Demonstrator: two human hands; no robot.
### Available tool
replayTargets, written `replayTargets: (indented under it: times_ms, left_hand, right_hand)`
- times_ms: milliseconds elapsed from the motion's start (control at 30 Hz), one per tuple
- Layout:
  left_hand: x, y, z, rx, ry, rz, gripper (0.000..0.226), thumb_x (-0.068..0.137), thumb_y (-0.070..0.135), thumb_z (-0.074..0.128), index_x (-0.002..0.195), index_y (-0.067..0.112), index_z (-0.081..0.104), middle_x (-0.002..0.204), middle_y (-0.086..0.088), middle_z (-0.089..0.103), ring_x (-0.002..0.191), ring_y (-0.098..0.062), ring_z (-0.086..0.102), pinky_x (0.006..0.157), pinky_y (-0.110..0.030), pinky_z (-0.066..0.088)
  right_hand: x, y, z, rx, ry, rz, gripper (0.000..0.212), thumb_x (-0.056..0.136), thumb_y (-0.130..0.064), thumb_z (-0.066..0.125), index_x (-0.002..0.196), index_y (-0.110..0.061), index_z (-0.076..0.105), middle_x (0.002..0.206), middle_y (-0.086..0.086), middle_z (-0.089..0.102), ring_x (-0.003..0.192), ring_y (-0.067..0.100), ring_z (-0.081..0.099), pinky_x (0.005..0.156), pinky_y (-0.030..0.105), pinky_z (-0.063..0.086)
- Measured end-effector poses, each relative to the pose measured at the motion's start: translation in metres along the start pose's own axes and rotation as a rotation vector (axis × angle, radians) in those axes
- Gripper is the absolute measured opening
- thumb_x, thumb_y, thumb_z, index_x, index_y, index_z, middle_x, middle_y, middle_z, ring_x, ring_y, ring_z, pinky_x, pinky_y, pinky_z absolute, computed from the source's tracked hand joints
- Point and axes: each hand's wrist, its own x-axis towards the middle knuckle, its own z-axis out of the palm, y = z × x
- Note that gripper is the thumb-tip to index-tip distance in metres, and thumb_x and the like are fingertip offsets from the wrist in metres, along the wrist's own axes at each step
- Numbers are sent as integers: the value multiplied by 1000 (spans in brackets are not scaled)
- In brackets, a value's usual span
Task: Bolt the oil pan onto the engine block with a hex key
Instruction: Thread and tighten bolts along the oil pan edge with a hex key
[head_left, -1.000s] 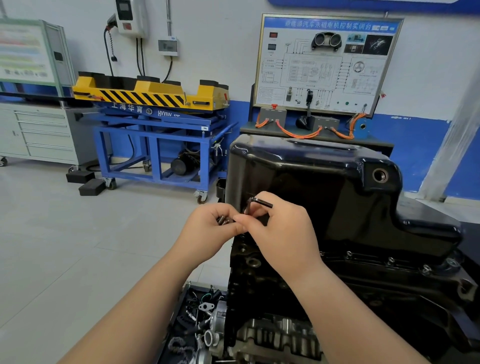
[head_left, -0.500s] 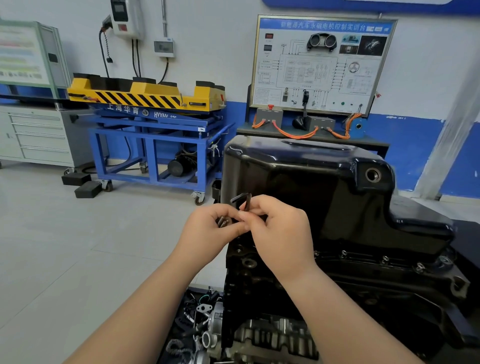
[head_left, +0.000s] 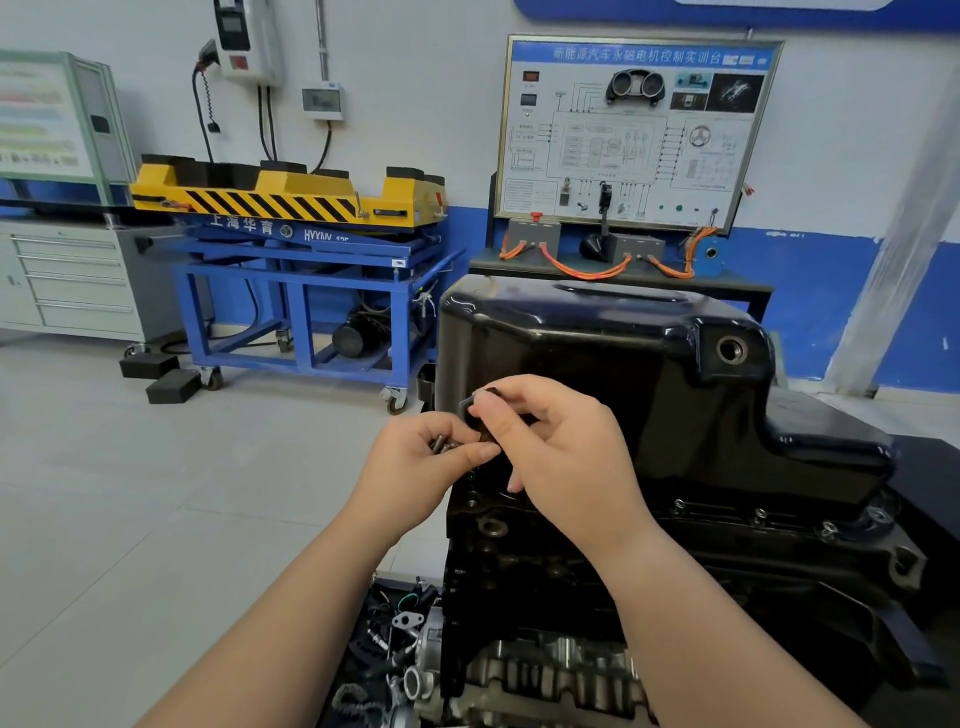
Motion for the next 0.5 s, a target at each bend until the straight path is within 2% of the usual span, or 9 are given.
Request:
replayTargets:
  times_ms: [133,200,333,400,500]
  left_hand:
    - [-1,0,1,0,14,11,16,76,18,73,62,22,66,48,18,53,45,4,43,46,-8,33]
    - [-2,0,0,9,14,17,16,77,18,72,63,22,66,49,17,54,46,4,44,47,-8,34]
    - [-3,2,-2,-4,-9,35,21,78,16,72,63,30,68,56,20,60,54,7,50,53,-5,37]
    - [-4,2,-3,-16,-17,55,27,78,12,71,66,36,69,63,19,64,62,7,55,58,-6,40]
    - [-5,3,-3,-18,-11,40,33,79,6,68,61,33,64,51,14,52,49,1,45,48,-8,35]
  right_hand:
    - [7,-4,-5,-296,69,-136,25,84,-50,57,78,-29,70,61,-20,61,58,-4,57,51,10,38]
    - [13,-9,-9,-357,-20,-143,31,81,-55,55,76,-27,69,63,-15,62,57,-2,54,51,13,36]
    - [27,-23,-16,-547,-205,-196,48,75,-66,46,72,-21,64,65,-6,62,55,6,50,53,32,45]
    - [31,-28,-15,-658,-243,-299,52,80,-64,45,67,-15,57,59,-3,56,56,12,50,54,37,45]
    - [33,-28,-10,-763,-263,-427,48,90,-53,52,63,-13,46,56,-1,45,54,20,44,49,35,38]
